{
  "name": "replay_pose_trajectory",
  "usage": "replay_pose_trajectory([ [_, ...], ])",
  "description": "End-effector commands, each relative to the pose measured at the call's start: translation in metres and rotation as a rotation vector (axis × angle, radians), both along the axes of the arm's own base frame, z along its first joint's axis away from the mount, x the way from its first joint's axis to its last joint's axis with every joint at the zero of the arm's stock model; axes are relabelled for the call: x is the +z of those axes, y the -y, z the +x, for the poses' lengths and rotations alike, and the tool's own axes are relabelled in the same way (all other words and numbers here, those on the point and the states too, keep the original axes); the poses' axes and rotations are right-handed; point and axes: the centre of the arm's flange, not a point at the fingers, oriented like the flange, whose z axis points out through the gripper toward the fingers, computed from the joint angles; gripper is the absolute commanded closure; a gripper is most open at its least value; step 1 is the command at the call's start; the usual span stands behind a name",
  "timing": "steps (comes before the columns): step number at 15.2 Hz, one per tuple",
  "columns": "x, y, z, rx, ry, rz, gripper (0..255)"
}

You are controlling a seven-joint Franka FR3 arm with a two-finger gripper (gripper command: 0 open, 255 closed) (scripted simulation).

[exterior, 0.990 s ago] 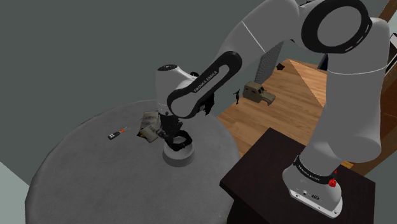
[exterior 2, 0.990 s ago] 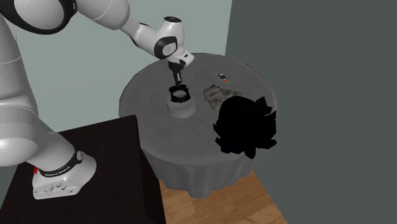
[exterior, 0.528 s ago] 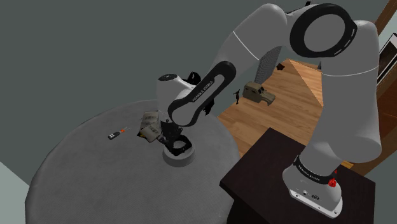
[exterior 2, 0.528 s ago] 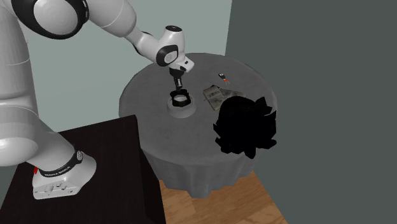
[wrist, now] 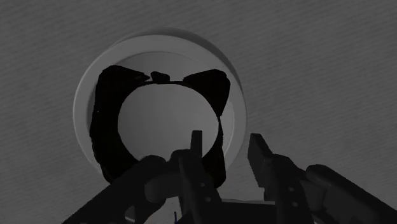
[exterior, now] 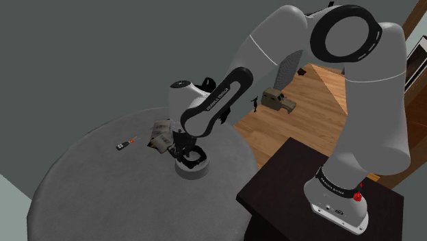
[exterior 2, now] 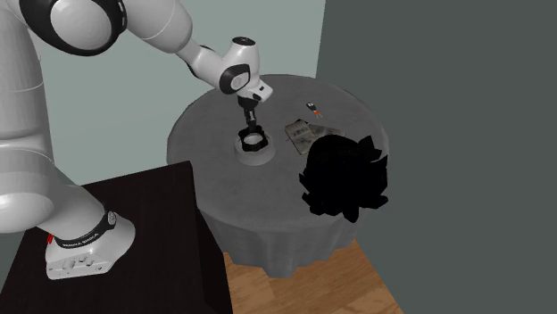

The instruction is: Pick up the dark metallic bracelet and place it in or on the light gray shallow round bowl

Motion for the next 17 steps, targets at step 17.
replay_pose_trajectory([
  [17, 0.049, 0.004, 0.001, -0.002, -0.001, -0.001, 0],
])
